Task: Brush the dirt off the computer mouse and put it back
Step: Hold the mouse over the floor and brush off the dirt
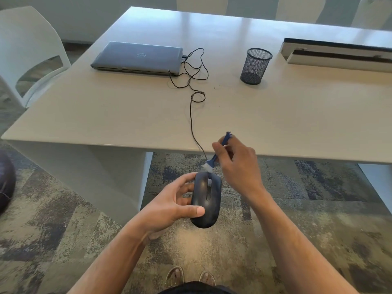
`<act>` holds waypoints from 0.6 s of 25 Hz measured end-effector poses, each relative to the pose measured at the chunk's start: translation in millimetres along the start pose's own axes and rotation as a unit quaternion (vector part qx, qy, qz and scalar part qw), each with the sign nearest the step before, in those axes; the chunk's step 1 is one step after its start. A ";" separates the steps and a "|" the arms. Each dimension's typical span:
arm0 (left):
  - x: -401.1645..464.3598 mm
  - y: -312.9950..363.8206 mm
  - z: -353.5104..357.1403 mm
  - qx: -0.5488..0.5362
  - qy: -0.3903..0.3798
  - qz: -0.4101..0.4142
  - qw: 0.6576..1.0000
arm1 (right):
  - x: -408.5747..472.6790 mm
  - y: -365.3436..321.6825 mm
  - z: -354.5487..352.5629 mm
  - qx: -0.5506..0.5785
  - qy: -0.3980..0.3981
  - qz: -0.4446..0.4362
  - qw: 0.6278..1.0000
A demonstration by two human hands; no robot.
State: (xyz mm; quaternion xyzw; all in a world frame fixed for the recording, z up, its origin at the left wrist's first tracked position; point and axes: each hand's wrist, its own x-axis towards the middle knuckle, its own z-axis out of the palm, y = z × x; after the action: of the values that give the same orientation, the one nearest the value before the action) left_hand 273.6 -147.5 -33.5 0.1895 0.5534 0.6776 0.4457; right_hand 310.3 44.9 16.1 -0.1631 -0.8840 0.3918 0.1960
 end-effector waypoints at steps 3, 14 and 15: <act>-0.7 2.0 -3.5 -0.002 0.018 0.007 1.000 | -1.5 11.0 -5.8 0.084 0.051 0.066 0.993; 7.8 10.4 -10.1 -0.016 0.019 0.018 1.000 | -17.5 37.1 -11.8 0.256 0.098 0.195 0.942; 8.4 11.7 -10.2 -0.015 0.020 0.018 1.000 | -18.5 36.9 -10.7 0.279 0.087 0.196 0.936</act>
State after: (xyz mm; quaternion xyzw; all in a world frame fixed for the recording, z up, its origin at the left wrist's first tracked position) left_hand 256.8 -146.5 -27.9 0.1792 0.5480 0.6978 0.4249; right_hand 336.4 67.1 -9.2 -0.3059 -0.6688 0.6376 0.2293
